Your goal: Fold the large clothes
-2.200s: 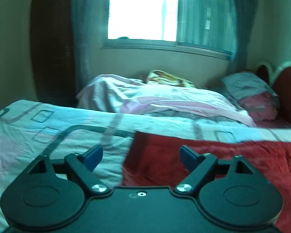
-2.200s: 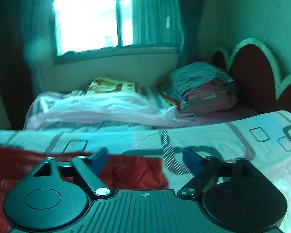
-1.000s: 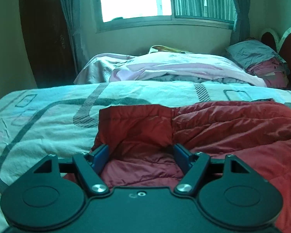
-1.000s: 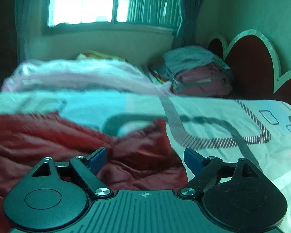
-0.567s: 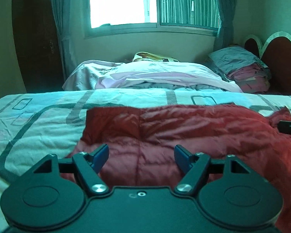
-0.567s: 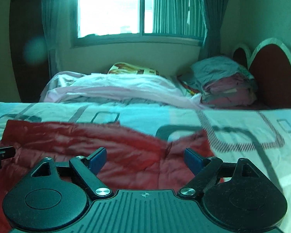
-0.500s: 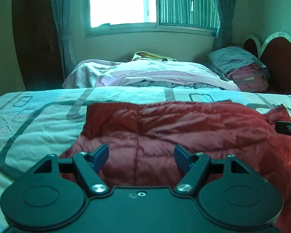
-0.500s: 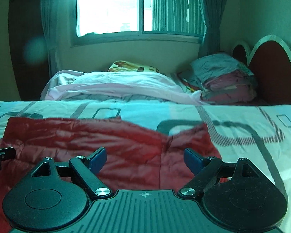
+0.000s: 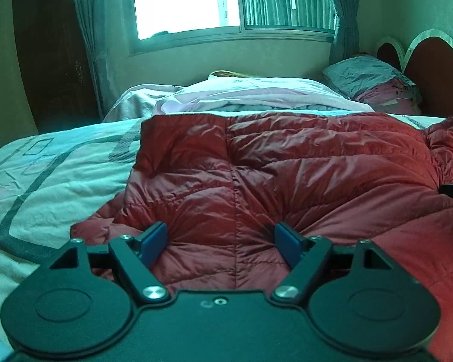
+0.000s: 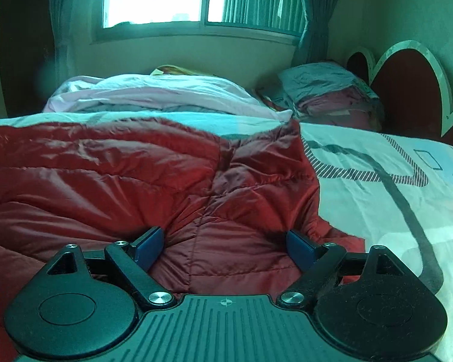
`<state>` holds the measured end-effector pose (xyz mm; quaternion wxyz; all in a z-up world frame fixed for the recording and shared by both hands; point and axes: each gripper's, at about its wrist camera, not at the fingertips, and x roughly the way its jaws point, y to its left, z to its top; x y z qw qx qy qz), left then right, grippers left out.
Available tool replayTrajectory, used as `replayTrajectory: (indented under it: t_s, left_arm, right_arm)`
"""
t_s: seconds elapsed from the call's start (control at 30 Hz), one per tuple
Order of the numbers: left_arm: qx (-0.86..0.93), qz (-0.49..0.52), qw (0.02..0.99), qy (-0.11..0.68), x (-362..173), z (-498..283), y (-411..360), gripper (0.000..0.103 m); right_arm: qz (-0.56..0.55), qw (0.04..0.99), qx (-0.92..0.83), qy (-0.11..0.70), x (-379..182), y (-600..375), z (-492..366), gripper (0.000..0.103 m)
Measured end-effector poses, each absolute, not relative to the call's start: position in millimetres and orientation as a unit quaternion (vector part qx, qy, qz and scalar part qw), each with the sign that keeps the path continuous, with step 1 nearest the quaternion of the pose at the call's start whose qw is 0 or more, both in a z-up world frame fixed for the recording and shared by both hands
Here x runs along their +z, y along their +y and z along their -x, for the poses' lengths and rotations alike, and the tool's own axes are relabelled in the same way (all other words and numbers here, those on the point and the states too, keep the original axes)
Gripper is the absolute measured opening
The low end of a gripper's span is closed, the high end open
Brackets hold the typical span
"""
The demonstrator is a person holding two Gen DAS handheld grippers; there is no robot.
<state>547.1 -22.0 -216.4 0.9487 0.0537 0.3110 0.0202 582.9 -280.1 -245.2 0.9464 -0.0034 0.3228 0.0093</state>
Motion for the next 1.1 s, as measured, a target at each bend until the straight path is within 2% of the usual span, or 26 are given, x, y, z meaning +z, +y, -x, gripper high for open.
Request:
replayTrajectory:
  t_s: [0.27, 0.33, 0.5, 0.83, 0.93, 1.1]
  left_arm:
    - [0.023, -0.064, 0.946, 0.317, -210.4, -549.8, -23.1, 0.078]
    - [0.023, -0.063, 0.946, 0.317, -202.0, -546.3, -23.6, 0.075]
    - [0.008, -0.046, 0.953, 0.299, -178.9, -515.4, -21.8, 0.077]
    - [0.015, -0.060, 0.941, 0.333, -198.2, -490.7, -17.8, 0.079]
    - [0.020, -0.050, 0.939, 0.339, -190.2, -487.4, -13.2, 0.078]
    - [0.027, -0.002, 0.935, 0.354, -177.1, -472.9, 2.7, 0.083]
  right_arm:
    - [0.000, 0.943, 0.009, 0.331, -236.8, -282.8, -584.6, 0.086]
    - [-0.014, 0.946, 0.013, 0.323, -225.1, -285.9, -578.4, 0.087]
    - [-0.017, 0.956, 0.034, 0.291, -197.6, -287.0, -538.8, 0.086]
    - [-0.011, 0.940, 0.020, 0.340, -221.8, -287.1, -506.9, 0.087]
    - [-0.023, 0.940, 0.013, 0.340, -213.1, -293.3, -499.7, 0.087]
    - [-0.058, 0.935, 0.013, 0.350, -196.9, -308.6, -476.3, 0.087]
